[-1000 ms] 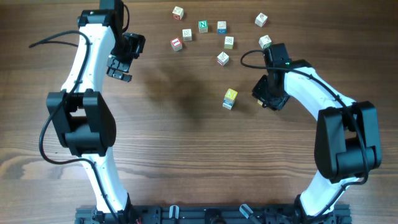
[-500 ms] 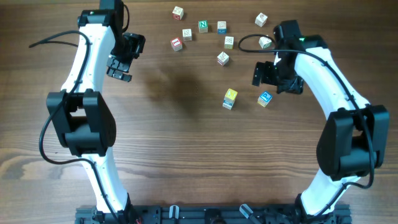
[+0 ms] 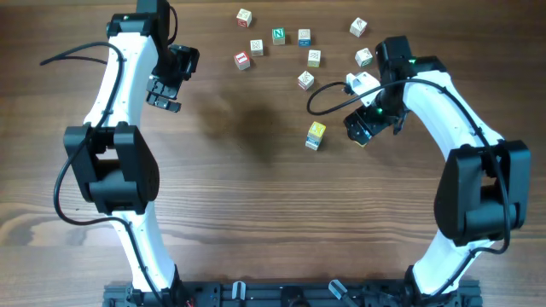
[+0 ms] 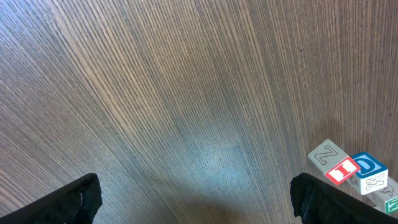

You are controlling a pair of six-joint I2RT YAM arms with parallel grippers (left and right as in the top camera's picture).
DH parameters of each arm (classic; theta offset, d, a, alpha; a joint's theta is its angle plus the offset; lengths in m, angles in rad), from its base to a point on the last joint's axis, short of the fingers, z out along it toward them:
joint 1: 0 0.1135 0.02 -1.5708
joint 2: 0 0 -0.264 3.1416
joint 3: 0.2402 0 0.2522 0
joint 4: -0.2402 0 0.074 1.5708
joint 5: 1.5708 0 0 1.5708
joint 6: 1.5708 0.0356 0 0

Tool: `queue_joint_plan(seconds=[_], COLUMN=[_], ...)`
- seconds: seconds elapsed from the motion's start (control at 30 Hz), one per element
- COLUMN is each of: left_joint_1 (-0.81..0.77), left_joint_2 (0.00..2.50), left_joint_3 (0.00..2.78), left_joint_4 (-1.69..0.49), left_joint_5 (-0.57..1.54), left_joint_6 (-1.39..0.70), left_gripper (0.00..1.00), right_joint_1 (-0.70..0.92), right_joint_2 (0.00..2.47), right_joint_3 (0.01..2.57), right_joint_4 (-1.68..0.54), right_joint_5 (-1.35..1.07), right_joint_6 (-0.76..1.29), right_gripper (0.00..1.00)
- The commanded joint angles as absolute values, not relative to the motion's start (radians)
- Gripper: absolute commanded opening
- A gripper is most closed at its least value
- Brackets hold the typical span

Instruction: Form a tower

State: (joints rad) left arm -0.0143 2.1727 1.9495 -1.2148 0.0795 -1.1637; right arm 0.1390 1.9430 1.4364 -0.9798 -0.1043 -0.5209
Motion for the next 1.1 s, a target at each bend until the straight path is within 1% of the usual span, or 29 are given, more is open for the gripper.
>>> queue_joint_plan(seconds=[0.0, 0.1, 0.17, 0.23, 0.4, 0.57, 0.7, 0.8, 0.87, 1.0, 1.07], left_joint_1=[-0.011, -0.011, -0.011, -0.011, -0.011, -0.011, -0.011, -0.011, -0.011, -0.011, -0.011], left_joint_2=[2.143, 2.143, 2.143, 2.143, 2.143, 2.143, 2.143, 2.143, 2.143, 2.143, 2.143], left_joint_3=[1.945, 1.945, 1.945, 1.945, 1.945, 1.945, 1.945, 1.945, 1.945, 1.945, 1.945], left_joint_4=[-1.215, -1.215, -1.215, -1.215, -1.215, -1.215, -1.215, -1.215, -1.215, -1.215, -1.215], left_joint_5=[0.070, 0.070, 0.070, 0.070, 0.070, 0.070, 0.070, 0.070, 0.070, 0.070, 0.070], left_joint_6=[-1.152, -1.152, -1.152, -1.152, -1.152, -1.152, -1.152, -1.152, -1.152, -1.152, -1.152], left_gripper=[1.00, 1.00, 1.00, 1.00, 1.00, 1.00, 1.00, 1.00, 1.00, 1.00, 1.00], right_joint_1=[0.138, 0.134, 0.134, 0.134, 0.134, 0.133, 0.133, 0.133, 0.133, 0.133, 0.133], right_joint_2=[2.020, 2.059, 2.071, 2.071, 2.071, 2.071, 2.071, 2.071, 2.071, 2.071, 2.071], right_joint_3=[1.411, 1.411, 1.411, 1.411, 1.412, 1.412, 1.412, 1.412, 1.412, 1.412, 1.412], right_joint_4=[-0.976, -0.973, -0.965, -0.961, -0.962, -0.961, -0.953, -0.949, -0.946, -0.946, -0.942], right_joint_5=[-0.112, -0.104, -0.105, -0.105, -0.096, -0.086, -0.086, -0.086, -0.086, -0.086, -0.086], right_joint_6=[-0.593, -0.603, -0.602, -0.602, -0.602, -0.601, -0.602, -0.602, -0.602, -0.602, -0.602], right_gripper=[1.00, 0.95, 0.89, 0.87, 0.70, 0.65, 0.57, 0.54, 0.53, 0.55, 0.54])
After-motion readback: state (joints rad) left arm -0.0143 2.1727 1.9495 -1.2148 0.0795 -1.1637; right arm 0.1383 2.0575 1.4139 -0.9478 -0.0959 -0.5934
